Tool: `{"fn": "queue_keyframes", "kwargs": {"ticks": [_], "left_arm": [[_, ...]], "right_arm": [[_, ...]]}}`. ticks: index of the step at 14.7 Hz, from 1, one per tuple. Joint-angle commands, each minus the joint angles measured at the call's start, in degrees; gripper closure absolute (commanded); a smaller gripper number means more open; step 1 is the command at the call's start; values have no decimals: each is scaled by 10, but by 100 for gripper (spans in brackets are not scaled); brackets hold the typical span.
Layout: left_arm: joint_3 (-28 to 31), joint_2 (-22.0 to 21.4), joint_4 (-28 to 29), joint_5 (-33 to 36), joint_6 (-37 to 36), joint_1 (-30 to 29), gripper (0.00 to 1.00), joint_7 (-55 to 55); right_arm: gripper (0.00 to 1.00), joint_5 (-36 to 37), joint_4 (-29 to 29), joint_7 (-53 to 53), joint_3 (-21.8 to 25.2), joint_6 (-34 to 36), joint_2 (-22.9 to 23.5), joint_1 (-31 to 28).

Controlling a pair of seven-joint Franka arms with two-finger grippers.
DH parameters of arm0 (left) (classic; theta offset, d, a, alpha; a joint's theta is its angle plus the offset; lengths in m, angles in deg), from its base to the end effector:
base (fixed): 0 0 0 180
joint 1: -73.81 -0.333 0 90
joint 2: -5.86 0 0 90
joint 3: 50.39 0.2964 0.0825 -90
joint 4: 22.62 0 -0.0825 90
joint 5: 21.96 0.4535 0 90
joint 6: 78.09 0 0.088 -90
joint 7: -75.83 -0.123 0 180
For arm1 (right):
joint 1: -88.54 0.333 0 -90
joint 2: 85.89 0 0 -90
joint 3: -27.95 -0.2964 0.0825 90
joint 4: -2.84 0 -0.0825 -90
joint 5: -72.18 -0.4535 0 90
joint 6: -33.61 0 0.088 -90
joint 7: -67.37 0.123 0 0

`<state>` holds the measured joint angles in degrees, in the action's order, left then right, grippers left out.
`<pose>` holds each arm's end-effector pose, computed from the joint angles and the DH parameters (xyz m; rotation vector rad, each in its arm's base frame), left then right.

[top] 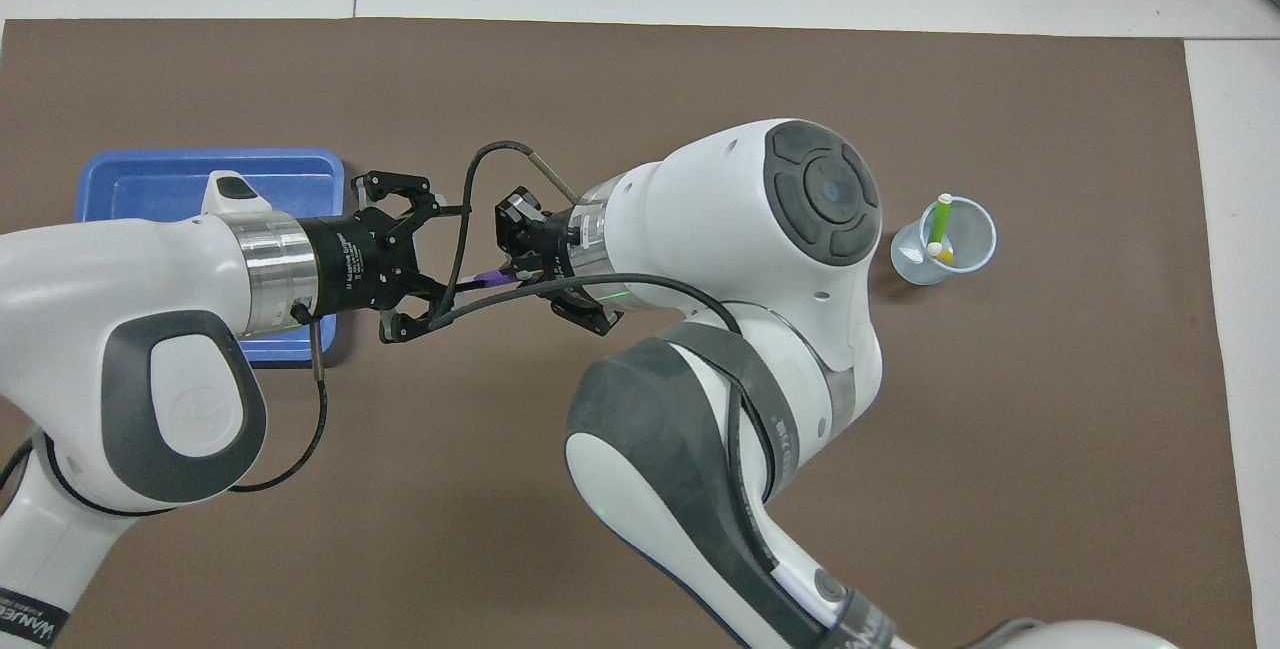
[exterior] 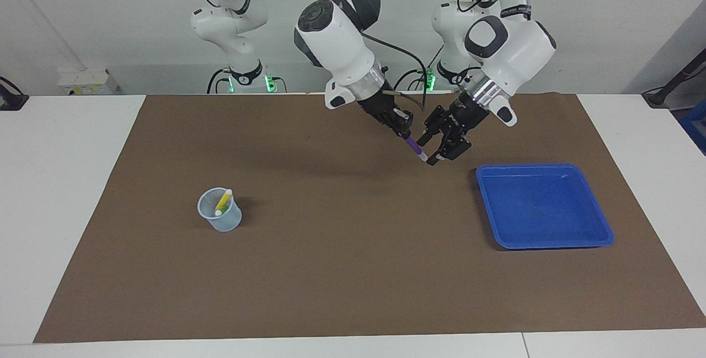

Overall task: Right arm passes pens to left for tray arrangement
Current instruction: 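Close the left gripper on the purple pen held by the right gripper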

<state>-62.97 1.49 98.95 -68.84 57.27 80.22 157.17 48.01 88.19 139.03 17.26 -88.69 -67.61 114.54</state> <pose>0.5862 -0.2212 0.4167 1.7303 1.7707 -0.3871 0.6006 0.4571 0.4834 -2.4037 1.0137 0.2307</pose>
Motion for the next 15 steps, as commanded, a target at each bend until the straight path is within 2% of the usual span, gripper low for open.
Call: {"fn": "queue_keyframes", "kwargs": {"ticks": [1, 7, 9, 10, 12, 13, 15], "left_arm": [[5, -13, 26, -11, 5, 11, 27, -3], [6, -21, 21, -11, -63, 5, 10, -3], [6, -22, 21, -11, -72, 9, 10, -4], [6, -26, 21, -11, -81, 10, 13, -5], [6, -27, 25, -11, -80, 11, 33, -41], [7, -29, 26, -11, -77, 11, 39, -55], [7, -28, 25, -11, -72, 11, 38, -56]], "right_arm": [[100, -8, -2, 14, 0, 15, -8, -1], [100, -7, -4, 21, 0, 14, -8, -1], [100, -7, -4, 21, 0, 14, -8, -1], [100, -7, -4, 21, 0, 14, -8, -1], [100, -7, -4, 21, 0, 14, -8, -1], [100, -7, -5, 21, 0, 14, -8, -2], [100, -7, -6, 21, 0, 14, -7, -2]]}}
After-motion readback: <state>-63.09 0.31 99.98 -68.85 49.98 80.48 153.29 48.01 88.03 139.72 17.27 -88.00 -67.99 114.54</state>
